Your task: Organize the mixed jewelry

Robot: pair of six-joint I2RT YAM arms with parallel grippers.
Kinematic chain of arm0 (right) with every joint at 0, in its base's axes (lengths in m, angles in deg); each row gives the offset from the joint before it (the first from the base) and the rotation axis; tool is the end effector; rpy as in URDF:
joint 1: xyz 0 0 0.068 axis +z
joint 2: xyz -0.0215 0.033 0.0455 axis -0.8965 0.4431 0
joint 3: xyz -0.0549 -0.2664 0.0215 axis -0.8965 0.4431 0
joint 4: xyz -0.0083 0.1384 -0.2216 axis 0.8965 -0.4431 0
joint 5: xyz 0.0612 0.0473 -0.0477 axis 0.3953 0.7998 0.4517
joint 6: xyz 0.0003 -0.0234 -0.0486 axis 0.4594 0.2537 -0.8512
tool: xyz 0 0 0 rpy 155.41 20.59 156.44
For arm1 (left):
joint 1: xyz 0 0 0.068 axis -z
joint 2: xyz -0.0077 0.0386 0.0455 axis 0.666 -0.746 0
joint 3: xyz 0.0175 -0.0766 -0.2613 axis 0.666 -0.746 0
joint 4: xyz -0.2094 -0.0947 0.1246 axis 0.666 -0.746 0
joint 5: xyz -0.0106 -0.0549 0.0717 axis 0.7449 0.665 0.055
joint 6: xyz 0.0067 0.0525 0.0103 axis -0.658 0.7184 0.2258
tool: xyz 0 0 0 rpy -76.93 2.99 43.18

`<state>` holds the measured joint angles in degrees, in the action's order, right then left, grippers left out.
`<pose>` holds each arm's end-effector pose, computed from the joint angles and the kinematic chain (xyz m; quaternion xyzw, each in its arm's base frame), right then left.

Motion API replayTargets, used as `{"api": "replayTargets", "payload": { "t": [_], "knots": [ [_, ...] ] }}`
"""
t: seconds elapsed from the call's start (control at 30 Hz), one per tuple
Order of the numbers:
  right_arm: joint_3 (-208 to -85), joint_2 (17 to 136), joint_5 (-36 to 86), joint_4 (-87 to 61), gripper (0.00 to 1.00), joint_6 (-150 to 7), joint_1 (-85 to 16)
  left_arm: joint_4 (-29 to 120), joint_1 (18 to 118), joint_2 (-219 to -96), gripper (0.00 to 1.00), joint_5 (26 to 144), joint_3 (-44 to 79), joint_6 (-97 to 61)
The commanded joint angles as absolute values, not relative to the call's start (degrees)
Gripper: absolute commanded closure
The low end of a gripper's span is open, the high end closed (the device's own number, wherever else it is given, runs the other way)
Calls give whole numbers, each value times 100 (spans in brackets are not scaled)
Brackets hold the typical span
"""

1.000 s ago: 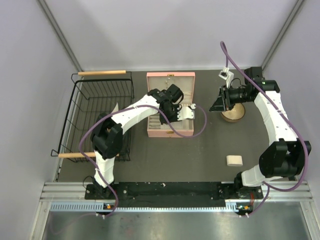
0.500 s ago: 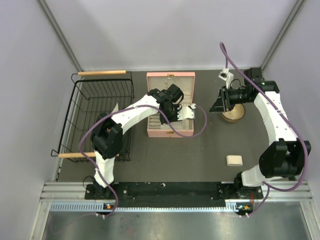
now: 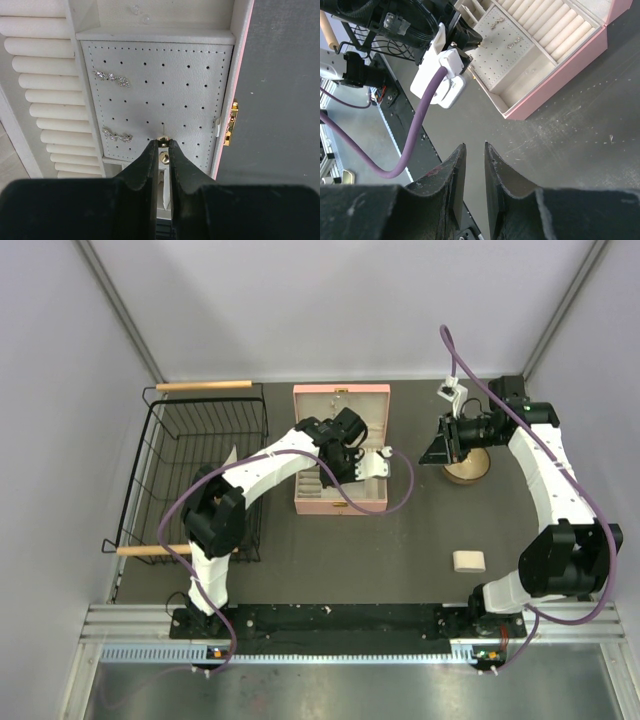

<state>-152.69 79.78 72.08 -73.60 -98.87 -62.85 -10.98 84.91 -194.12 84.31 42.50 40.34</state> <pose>0.2829 0.0332 0.3414 -0.2612 0.8315 0.4067 0.2739 0.2968 -0.2845 0.2498 0.7012 0.6874 -0.0579 0.1798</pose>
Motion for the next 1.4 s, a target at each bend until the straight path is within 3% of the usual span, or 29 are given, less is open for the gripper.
{"api": "replayTargets", "payload": {
  "t": [0.0,0.9,1.37],
  "knots": [
    [-15294,7743,7271,-7196,78,-9910,-6343,-1023,8491,-19440,100,8405,4415,4106],
    [-15189,7751,7262,-7170,78,-9927,-6343,-1444,8553,-19888,100,8308,4792,4168],
    [-15118,7690,6963,-7161,78,-10006,-6343,-1576,8579,-19853,79,8194,4977,4185]
  ]
}}
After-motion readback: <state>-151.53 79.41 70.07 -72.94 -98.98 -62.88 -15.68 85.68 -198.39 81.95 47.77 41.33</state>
